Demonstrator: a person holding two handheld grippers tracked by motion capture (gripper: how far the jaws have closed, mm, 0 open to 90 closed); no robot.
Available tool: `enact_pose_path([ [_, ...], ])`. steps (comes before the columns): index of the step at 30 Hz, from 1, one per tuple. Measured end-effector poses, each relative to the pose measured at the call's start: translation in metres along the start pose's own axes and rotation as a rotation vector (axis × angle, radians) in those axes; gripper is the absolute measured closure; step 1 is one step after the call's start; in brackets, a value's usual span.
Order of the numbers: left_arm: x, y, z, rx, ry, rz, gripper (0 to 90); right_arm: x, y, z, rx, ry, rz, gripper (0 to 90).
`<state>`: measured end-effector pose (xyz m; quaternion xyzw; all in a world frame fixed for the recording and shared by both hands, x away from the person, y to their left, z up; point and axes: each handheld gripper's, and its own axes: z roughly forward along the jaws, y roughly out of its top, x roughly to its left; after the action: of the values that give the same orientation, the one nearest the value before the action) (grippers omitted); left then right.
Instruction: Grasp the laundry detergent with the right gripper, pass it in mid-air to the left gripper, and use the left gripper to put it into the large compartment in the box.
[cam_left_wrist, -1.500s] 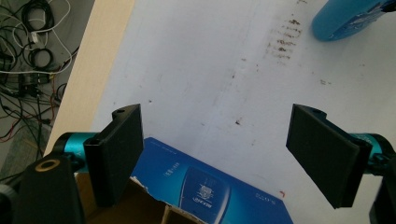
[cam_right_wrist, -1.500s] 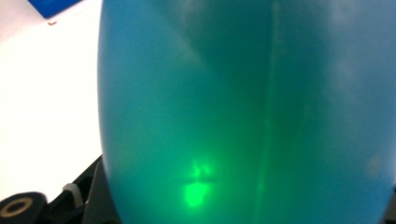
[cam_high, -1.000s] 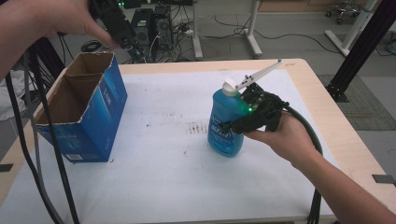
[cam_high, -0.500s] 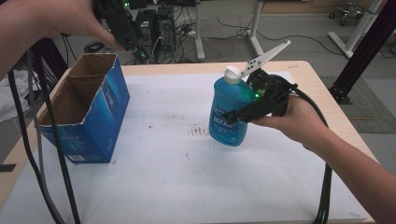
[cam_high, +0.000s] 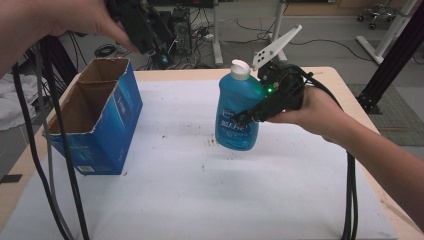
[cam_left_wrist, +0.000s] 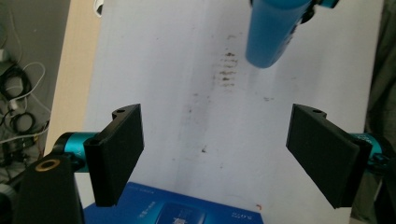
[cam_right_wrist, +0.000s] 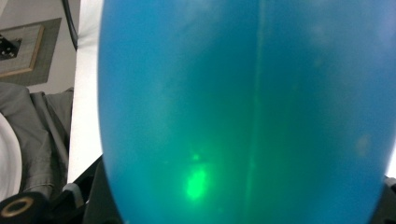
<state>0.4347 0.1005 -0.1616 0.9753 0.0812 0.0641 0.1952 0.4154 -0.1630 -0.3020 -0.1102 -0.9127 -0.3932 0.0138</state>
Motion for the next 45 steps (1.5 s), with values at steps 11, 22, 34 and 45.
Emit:
enact_pose_path([
  [11,-0.01,0.01,-0.003,-0.02,-0.053,0.013,19.2,-0.001,0.026,0.003,-0.012,0.051,-0.063,44.9],
  [22,-0.023,0.026,0.002,-0.016,-0.094,0.088,19.1,0.004,0.045,0.011,-0.003,0.113,-0.124,45.0],
  [34,-0.033,0.037,0.012,0.024,-0.116,0.129,19.1,0.011,0.064,0.016,0.02,0.138,-0.181,44.9],
  [45,-0.037,0.045,0.024,0.064,-0.108,0.128,19.2,0.012,0.069,0.017,0.042,0.146,-0.19,45.0],
])
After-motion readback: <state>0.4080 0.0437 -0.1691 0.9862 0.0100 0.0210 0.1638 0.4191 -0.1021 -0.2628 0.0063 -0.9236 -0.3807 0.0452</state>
